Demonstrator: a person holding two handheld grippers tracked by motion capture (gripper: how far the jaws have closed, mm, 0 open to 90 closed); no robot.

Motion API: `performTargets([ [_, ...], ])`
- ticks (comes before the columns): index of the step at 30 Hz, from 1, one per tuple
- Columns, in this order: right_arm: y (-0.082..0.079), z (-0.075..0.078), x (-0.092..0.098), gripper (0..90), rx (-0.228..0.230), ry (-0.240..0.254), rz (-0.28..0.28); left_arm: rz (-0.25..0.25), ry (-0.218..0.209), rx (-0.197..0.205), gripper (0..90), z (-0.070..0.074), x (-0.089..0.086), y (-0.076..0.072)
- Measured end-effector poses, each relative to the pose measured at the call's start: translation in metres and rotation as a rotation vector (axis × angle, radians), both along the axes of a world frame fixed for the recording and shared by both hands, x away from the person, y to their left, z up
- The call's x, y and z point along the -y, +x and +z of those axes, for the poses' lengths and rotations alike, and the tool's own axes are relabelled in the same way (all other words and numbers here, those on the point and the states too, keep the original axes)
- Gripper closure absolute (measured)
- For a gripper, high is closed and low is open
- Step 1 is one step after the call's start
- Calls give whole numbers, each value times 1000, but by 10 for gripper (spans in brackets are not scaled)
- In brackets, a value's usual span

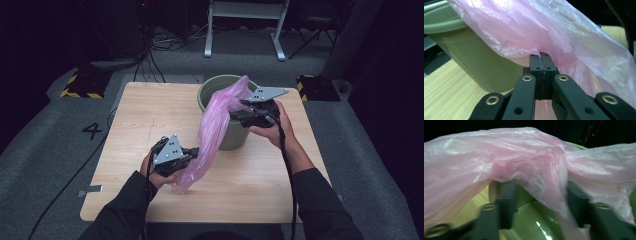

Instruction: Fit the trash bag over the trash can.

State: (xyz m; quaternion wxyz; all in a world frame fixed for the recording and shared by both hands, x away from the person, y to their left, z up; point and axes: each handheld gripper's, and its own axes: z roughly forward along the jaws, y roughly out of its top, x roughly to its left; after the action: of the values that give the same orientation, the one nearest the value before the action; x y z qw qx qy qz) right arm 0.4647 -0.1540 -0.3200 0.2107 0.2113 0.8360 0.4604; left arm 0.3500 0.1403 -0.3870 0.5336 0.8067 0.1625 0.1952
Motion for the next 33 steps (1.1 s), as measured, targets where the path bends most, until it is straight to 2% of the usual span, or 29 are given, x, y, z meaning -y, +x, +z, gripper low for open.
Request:
performTargets([
  [1, 2, 0, -1, 606, -11, 9, -5, -2, -1, 2, 900, 1, 0, 0],
  [4, 5, 1, -6, 641, -10, -9, -37, -6, -1, 10, 900, 8, 4, 3],
  [6, 7, 2, -12, 550, -14, -22, -58, -2, 13, 14, 900, 13, 6, 7],
  [8, 8, 3, -16, 364, -16, -38, -91, 2, 14, 14, 900, 16, 8, 10],
  [9, 8, 4, -18, 326, -9, -52, -121, 3, 13, 13, 900, 18, 8, 12],
  [10, 7, 4, -18, 323, -8, -54, -123, 7, 4, 12, 900, 20, 8, 14],
  [12, 4, 7, -17, 252, -21, -57, -72, 19, -16, 8, 900, 23, 7, 16],
  [14, 0, 9, -15, 239, -36, -68, -7, 33, -24, 5, 900, 25, 5, 18],
  [17, -5, 9, -10, 222, -43, -84, 31, 54, -35, -6, 900, 27, 1, 21],
  [19, -6, 10, -5, 227, -43, -73, 28, 64, -32, -8, 900, 27, -2, 22],
  [21, -6, 12, 2, 274, -45, -40, 35, 70, -29, -12, 900, 28, -4, 23],
  [22, -6, 13, 6, 370, -46, -27, 33, 68, -33, -17, 900, 28, -5, 24],
  [24, -6, 14, 11, 443, -30, -25, 45, 69, -38, -27, 900, 29, -7, 26],
  [26, -7, 17, 15, 567, -4, -33, 53, 69, -47, -33, 900, 30, -9, 28],
  [28, -8, 19, 17, 650, 8, -13, 68, 63, -52, -37, 900, 30, -10, 28],
  [30, -8, 21, 18, 777, 25, -17, 46, 62, -46, -34, 900, 30, -10, 28],
  [33, 0, 16, 15, 879, -9, -17, 20, 56, -51, -29, 900, 32, -9, 28],
])
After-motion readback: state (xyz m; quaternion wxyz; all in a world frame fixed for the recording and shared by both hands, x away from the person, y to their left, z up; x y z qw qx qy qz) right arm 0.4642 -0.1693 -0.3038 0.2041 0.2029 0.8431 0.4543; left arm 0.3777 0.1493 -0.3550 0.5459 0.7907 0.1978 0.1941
